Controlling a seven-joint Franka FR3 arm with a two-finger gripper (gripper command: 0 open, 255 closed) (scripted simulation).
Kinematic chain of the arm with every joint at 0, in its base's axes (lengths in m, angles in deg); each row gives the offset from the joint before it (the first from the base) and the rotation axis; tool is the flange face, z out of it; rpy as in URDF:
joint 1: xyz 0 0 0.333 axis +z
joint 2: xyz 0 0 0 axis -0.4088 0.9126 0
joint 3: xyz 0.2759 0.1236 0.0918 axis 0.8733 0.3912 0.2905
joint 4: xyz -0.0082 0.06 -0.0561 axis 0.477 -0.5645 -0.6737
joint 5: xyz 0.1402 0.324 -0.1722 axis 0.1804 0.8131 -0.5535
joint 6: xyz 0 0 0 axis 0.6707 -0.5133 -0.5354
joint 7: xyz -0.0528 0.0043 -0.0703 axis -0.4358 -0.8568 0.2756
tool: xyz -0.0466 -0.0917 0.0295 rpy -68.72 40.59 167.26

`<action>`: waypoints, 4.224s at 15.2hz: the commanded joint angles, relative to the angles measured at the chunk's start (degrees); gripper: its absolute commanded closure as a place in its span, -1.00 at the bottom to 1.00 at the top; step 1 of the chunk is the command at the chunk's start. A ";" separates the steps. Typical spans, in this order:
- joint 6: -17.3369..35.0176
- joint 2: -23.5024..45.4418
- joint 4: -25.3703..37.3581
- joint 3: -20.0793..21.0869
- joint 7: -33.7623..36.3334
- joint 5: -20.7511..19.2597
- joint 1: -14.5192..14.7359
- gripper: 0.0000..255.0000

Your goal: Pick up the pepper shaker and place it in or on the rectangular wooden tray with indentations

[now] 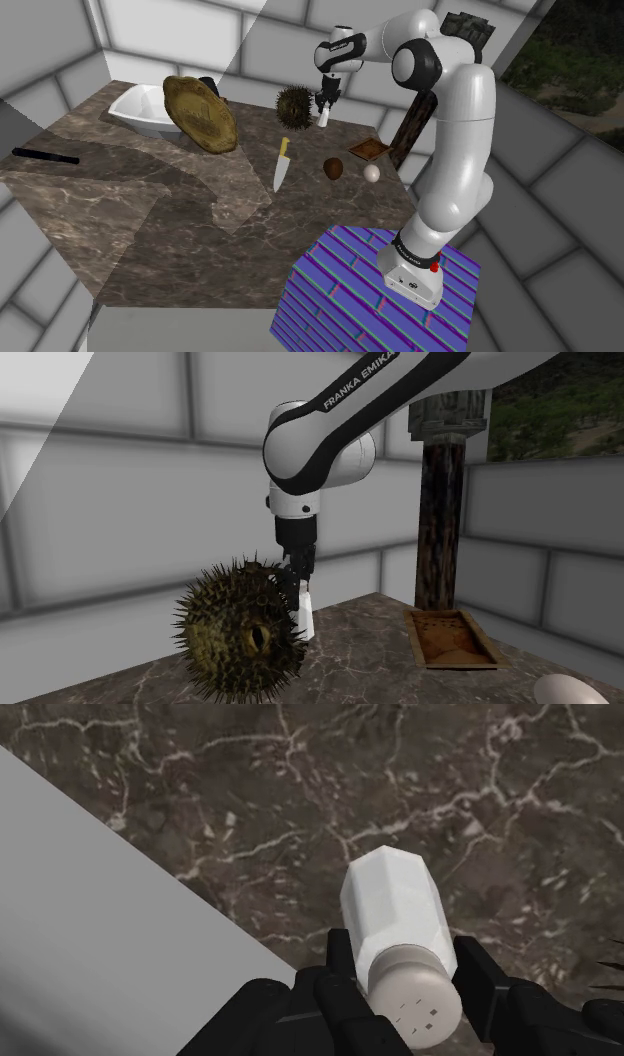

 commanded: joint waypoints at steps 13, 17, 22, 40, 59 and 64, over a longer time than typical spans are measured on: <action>-8.43 -3.26 5.27 -0.58 0.06 -0.92 0.18 1.00; -11.21 -3.87 7.47 -0.70 0.02 -1.09 0.15 1.00; -14.82 -4.34 10.63 -0.82 -0.08 -1.22 0.02 1.00; -7.44 -39.26 -29.49 -5.27 -3.09 -13.00 -1.29 1.00; 3.83 -44.70 -45.59 -7.94 -4.23 -17.09 -4.06 1.00; 6.30 -43.50 -46.90 -8.29 -4.27 -16.96 -4.04 1.00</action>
